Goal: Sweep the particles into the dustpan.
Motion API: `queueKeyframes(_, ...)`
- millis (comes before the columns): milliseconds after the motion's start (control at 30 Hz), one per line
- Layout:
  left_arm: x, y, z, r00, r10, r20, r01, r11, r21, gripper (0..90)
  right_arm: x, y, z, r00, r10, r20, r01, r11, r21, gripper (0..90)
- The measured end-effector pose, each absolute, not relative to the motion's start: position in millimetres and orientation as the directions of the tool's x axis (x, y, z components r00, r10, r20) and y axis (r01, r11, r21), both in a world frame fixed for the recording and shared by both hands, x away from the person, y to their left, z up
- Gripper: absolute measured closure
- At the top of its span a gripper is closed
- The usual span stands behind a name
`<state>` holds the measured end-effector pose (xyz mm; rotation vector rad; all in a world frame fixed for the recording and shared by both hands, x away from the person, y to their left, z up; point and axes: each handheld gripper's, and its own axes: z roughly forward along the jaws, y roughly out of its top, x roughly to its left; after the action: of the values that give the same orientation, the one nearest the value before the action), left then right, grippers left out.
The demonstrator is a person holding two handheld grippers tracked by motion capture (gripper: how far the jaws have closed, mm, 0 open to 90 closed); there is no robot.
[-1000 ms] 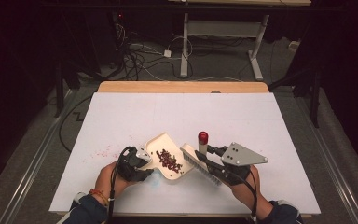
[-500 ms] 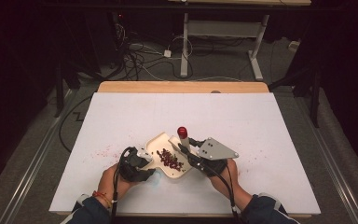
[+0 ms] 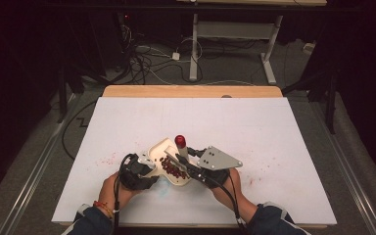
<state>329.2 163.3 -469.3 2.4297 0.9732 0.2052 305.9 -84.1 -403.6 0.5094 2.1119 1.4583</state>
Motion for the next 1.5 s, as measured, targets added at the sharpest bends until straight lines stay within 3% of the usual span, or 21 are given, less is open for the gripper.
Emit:
queueKeyframes(300,329,175,-473,0.711,0.701,-0.064,0.626,-0.589,0.511,63.0,307,-103,-386,-0.791,0.586,-0.177,0.003,0.293,0.956,70.4)
queueKeyframes(667,330,182,-470,0.705,0.707,-0.058,0.626,-0.582,0.519,63.0,311,-128,-372,-0.797,0.569,-0.202,-0.025,0.304,0.952,70.3)
queueKeyframes(1500,340,217,-469,0.623,0.777,-0.094,0.681,-0.479,0.555,63.1,288,-230,-360,-0.791,0.582,-0.189,0.064,0.386,0.920,70.2)
